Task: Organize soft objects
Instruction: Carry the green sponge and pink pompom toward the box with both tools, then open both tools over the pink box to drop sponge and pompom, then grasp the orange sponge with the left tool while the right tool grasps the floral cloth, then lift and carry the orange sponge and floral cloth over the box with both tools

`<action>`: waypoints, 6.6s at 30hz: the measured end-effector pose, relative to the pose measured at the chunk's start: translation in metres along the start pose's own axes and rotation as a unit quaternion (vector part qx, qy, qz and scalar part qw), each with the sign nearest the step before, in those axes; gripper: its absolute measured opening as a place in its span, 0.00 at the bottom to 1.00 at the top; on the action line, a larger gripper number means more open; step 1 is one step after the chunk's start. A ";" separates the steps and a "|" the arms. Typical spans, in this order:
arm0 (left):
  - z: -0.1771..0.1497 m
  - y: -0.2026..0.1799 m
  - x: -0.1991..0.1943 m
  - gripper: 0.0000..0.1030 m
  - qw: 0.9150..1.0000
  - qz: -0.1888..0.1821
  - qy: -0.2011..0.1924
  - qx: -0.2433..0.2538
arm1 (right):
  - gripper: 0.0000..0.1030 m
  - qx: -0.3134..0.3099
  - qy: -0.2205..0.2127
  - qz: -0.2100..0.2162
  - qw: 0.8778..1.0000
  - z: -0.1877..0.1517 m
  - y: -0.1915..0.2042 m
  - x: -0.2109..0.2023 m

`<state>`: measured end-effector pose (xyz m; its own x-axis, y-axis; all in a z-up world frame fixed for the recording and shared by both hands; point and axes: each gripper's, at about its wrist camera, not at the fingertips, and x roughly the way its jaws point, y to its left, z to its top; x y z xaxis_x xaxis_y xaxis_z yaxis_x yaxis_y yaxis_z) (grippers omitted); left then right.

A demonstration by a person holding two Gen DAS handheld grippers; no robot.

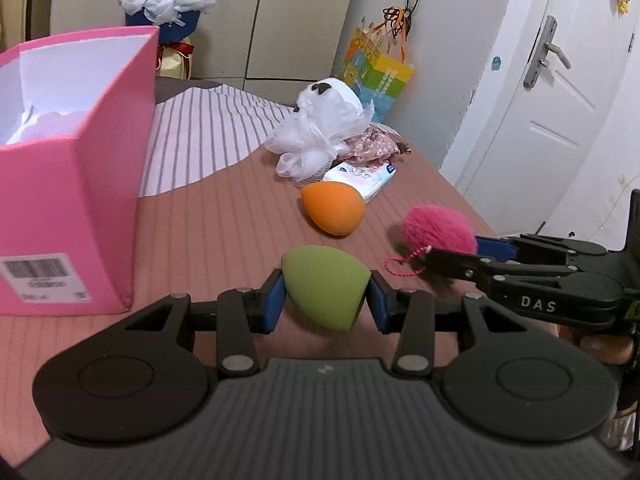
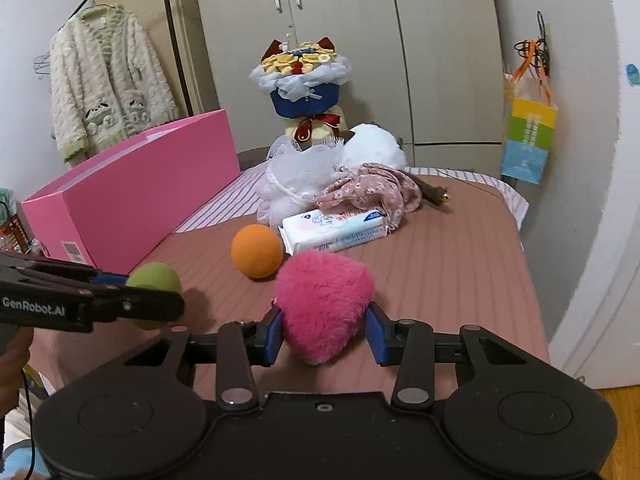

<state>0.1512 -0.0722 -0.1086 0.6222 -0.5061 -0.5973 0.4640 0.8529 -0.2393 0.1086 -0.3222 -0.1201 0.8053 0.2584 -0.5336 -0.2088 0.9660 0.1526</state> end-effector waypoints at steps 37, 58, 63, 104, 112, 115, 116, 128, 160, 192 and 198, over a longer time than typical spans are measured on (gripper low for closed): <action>-0.009 0.055 -0.167 0.41 0.997 0.016 0.063 0.029 | 0.46 -0.102 0.127 0.179 0.970 0.039 0.155 -0.049; 0.109 0.138 -0.153 0.42 0.996 0.090 -0.007 0.021 | 0.46 -0.110 0.031 0.169 0.979 0.147 0.217 0.003; 0.128 0.158 -0.108 0.42 0.993 0.109 0.035 0.033 | 0.46 -0.132 0.037 0.128 0.982 0.161 0.215 0.039; 0.138 0.185 -0.111 0.65 0.993 0.074 0.087 0.004 | 0.67 -0.117 0.100 0.122 0.981 0.200 0.193 0.089; 0.117 0.136 -0.176 0.67 0.997 0.049 0.046 0.046 | 0.67 -0.104 0.071 0.131 0.983 0.185 0.173 0.002; 0.110 0.114 -0.189 0.67 0.996 0.050 0.037 0.065 | 0.67 -0.080 0.071 0.147 0.983 0.178 0.158 -0.022; 0.108 0.107 -0.193 0.67 0.996 0.048 0.037 0.070 | 0.67 -0.071 0.071 0.150 0.984 0.176 0.151 -0.029; 0.072 0.028 -0.187 0.67 0.991 -0.004 0.052 0.123 | 0.67 -0.042 0.010 0.086 0.995 0.121 0.088 -0.113; 0.058 -0.036 -0.002 0.67 0.990 -0.042 0.033 0.131 | 0.68 -0.077 -0.037 0.050 0.995 0.079 -0.028 0.003; 0.046 -0.009 0.065 0.42 0.998 -0.015 0.004 0.054 | 0.22 0.026 0.025 0.103 0.994 0.086 -0.066 0.107; 0.045 -0.007 0.053 0.42 0.999 -0.009 -0.004 0.048 | 0.15 0.008 0.011 0.093 0.996 0.087 -0.057 0.091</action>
<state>0.2093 -0.1104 -0.1045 0.6180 -0.5223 -0.5876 0.5329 0.8278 -0.1754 0.2420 -0.3549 -0.1047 0.7405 0.4339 -0.5132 -0.3449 0.9008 0.2640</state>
